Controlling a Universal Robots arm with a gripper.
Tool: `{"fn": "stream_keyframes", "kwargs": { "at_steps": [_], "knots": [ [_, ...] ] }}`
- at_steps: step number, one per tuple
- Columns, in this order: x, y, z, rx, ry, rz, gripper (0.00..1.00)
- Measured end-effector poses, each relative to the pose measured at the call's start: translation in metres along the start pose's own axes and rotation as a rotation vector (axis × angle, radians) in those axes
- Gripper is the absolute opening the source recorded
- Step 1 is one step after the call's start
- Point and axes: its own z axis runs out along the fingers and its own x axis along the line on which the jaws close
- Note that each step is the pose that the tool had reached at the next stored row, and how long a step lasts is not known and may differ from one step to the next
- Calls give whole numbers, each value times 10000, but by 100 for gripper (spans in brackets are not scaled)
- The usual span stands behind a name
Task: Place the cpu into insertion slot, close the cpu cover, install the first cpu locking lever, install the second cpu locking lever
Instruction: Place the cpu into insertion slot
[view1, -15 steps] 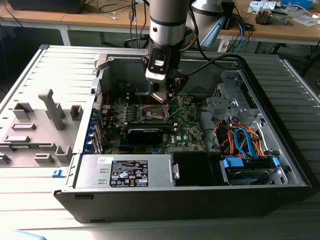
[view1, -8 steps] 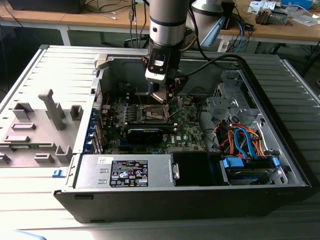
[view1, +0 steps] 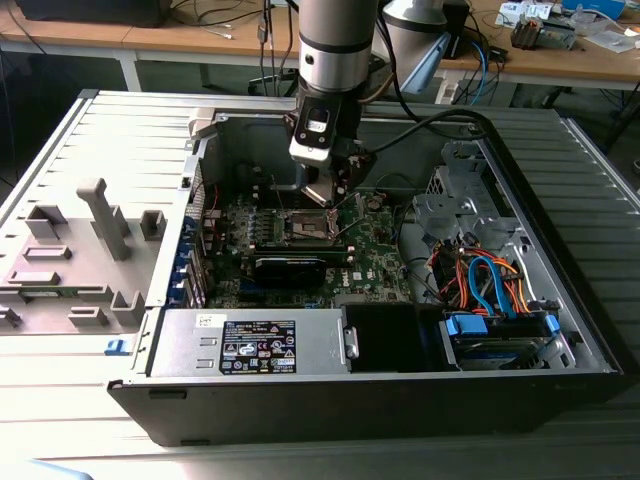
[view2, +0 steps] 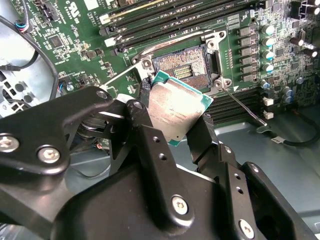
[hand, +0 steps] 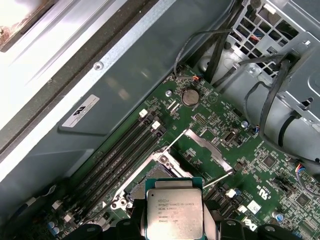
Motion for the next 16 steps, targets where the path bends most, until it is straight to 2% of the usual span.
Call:
{"fn": "stream_keyframes", "kwargs": {
  "at_steps": [16],
  "knots": [
    [0, 0, 8, -3, -8, 150, 55]
  ]
}}
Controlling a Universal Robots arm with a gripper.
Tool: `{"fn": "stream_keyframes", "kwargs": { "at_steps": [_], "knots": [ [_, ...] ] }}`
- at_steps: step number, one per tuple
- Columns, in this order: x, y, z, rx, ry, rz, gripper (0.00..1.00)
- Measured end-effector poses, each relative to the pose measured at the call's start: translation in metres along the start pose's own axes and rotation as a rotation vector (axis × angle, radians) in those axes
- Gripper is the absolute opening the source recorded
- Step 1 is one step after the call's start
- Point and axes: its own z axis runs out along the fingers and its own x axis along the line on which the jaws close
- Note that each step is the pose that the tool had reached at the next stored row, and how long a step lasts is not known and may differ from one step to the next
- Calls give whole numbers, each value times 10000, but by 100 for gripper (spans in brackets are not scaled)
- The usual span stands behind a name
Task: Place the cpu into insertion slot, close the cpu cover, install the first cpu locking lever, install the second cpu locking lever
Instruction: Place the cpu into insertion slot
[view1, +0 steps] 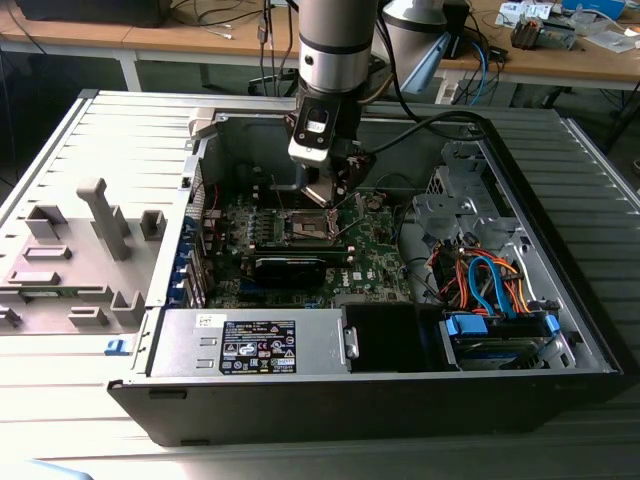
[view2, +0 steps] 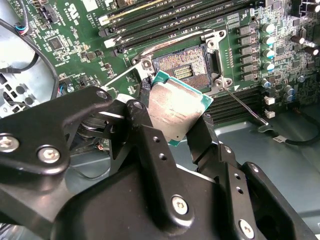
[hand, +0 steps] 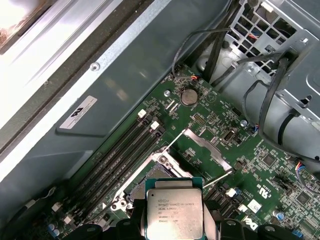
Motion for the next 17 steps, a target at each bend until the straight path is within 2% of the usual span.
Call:
{"fn": "stream_keyframes", "kwargs": {
  "at_steps": [17],
  "knots": [
    [0, -1, 8, -3, -11, 184, 55]
  ]
}}
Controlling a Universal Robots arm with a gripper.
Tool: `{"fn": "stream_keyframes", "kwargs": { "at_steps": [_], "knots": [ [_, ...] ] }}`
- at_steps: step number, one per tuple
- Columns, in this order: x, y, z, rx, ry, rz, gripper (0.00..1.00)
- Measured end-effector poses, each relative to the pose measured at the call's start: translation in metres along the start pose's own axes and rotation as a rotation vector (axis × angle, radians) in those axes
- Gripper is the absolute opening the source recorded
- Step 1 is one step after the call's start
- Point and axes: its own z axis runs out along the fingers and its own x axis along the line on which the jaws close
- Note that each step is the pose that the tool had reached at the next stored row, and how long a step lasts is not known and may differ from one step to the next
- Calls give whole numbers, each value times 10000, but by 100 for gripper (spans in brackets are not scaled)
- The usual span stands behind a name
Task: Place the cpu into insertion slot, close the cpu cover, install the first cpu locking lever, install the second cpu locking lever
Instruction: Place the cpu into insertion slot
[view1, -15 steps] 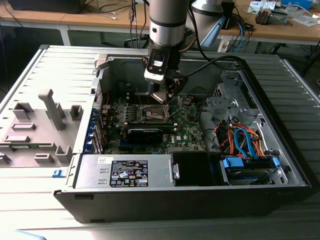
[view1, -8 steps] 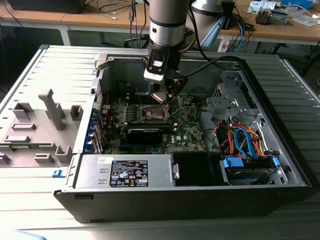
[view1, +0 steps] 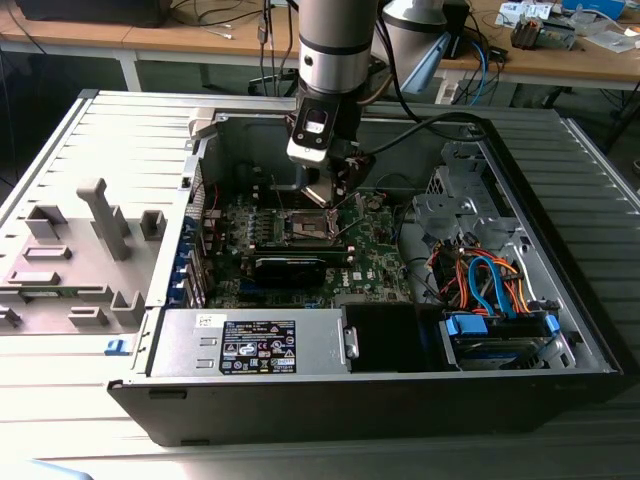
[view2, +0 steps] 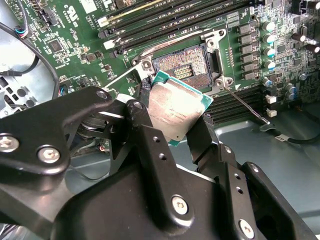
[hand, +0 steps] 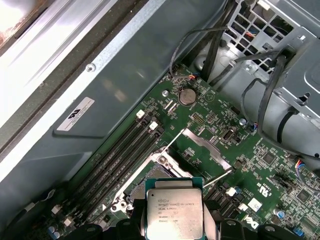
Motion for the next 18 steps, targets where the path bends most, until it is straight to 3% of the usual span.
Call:
{"fn": "stream_keyframes", "kwargs": {
  "at_steps": [18],
  "knots": [
    [0, -1, 10, -3, -10, 189, 55]
  ]
}}
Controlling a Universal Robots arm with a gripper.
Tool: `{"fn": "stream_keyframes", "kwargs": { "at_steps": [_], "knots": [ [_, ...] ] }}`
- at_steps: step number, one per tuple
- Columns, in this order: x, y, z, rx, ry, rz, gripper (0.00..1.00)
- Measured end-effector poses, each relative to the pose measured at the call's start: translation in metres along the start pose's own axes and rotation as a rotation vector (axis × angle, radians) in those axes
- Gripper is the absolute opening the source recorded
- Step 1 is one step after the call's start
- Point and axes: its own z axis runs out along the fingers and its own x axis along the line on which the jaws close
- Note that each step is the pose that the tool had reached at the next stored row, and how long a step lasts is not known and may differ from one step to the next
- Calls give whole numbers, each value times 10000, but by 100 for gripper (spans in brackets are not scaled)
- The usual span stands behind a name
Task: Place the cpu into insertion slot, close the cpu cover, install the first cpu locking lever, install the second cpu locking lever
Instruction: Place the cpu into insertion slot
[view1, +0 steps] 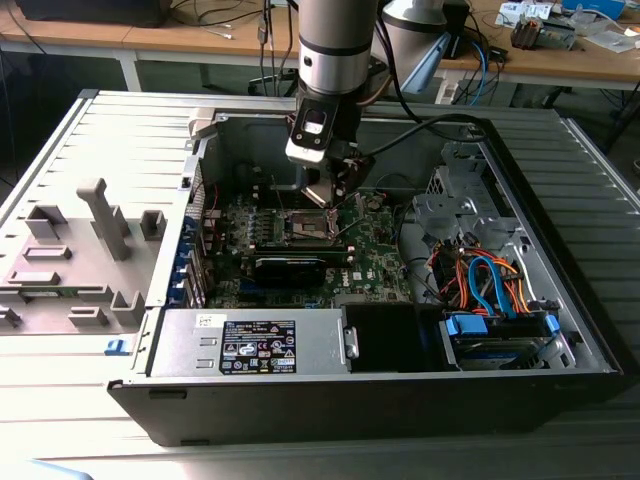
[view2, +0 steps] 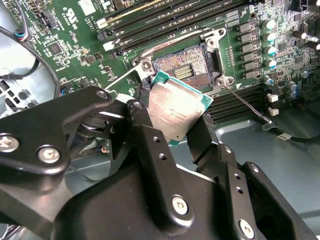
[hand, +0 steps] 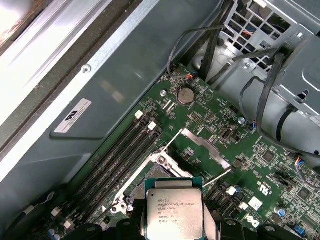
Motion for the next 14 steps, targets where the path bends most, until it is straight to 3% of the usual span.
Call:
{"fn": "stream_keyframes", "kwargs": {
  "at_steps": [14],
  "knots": [
    [0, 0, 9, -3, -9, 160, 55]
  ]
}}
